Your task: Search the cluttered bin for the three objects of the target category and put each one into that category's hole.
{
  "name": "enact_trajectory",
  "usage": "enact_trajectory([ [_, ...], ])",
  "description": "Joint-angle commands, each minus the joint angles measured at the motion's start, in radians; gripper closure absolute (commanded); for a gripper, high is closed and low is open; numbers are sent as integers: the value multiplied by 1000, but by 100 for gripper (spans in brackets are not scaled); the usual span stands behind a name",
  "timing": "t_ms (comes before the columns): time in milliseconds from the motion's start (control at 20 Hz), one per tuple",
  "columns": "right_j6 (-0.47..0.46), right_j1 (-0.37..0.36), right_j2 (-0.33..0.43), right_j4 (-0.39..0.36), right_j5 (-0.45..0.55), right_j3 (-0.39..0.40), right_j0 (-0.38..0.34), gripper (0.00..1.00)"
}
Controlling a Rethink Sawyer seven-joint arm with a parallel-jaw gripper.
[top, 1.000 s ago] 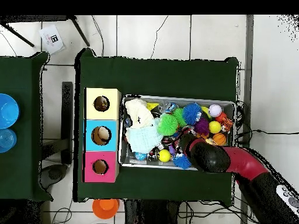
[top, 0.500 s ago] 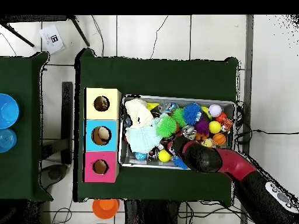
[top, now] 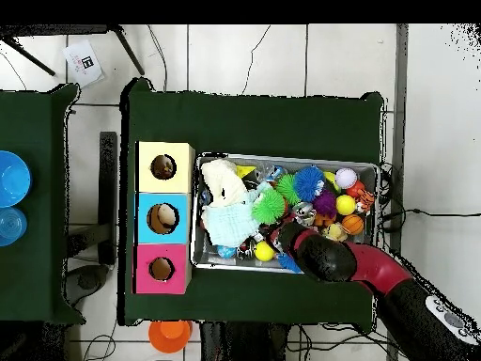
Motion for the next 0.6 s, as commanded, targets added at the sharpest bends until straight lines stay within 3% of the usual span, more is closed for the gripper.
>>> enact_trajectory([
  [50,97,78,-36,-36,-18,-43,-20,0],
  [600,76,161,-5,9,56,-33,-52,0],
])
